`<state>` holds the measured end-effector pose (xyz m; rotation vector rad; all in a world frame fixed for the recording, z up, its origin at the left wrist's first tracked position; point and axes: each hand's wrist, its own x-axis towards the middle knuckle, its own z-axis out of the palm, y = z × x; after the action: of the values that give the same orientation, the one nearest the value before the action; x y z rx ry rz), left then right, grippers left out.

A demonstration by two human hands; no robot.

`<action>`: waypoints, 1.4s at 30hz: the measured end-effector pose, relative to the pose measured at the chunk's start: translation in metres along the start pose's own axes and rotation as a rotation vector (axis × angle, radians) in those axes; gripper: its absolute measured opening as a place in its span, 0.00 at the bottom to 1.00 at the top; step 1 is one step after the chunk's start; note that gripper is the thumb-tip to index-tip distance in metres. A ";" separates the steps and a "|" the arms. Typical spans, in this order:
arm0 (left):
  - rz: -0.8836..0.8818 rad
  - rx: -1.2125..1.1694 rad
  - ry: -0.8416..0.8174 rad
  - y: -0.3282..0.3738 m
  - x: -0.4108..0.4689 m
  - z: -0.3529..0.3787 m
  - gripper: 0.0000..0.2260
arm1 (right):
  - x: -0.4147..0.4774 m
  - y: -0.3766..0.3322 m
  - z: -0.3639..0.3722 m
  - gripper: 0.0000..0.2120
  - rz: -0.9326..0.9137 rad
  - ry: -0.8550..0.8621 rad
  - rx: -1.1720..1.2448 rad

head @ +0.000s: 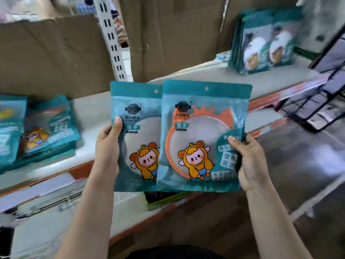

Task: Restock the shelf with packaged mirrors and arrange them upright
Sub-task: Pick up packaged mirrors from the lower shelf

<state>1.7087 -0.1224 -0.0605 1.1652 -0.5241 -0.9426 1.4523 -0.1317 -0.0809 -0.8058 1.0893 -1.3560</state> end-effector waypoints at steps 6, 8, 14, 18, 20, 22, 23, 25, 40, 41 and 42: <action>-0.049 -0.029 -0.115 -0.045 -0.024 0.104 0.11 | 0.020 -0.033 -0.102 0.07 -0.026 0.124 -0.001; -0.053 -0.025 -0.134 -0.055 -0.030 0.133 0.08 | 0.029 -0.044 -0.128 0.07 -0.046 0.155 -0.029; -0.054 0.004 -0.160 -0.075 -0.031 0.212 0.08 | 0.065 -0.074 -0.181 0.07 -0.087 0.224 -0.014; -0.078 0.003 -0.190 -0.097 -0.015 0.262 0.07 | 0.099 -0.089 -0.214 0.06 -0.076 0.254 0.013; -0.089 -0.011 -0.199 -0.113 -0.004 0.292 0.06 | 0.121 -0.099 -0.234 0.06 -0.074 0.278 0.004; -0.091 -0.030 -0.214 -0.135 0.006 0.324 0.05 | 0.144 -0.106 -0.259 0.06 -0.067 0.302 -0.016; -0.090 -0.036 -0.231 -0.146 0.011 0.341 0.05 | 0.154 -0.108 -0.272 0.06 -0.056 0.317 -0.021; -0.097 -0.009 -0.271 -0.163 0.022 0.378 0.07 | 0.174 -0.115 -0.298 0.06 -0.028 0.357 -0.023; 0.104 0.133 -0.243 -0.203 0.100 0.573 0.08 | 0.366 -0.201 -0.390 0.17 -0.167 0.240 -0.045; 0.126 0.151 -0.233 -0.208 0.104 0.578 0.08 | 0.380 -0.200 -0.396 0.16 -0.165 0.229 -0.052; 0.147 0.171 -0.209 -0.214 0.107 0.582 0.08 | 0.393 -0.200 -0.402 0.13 -0.159 0.205 -0.057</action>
<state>1.2413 -0.5433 -0.0735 1.1691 -0.8620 -0.9106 0.9679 -0.4798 -0.0806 -0.8220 1.2495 -1.5738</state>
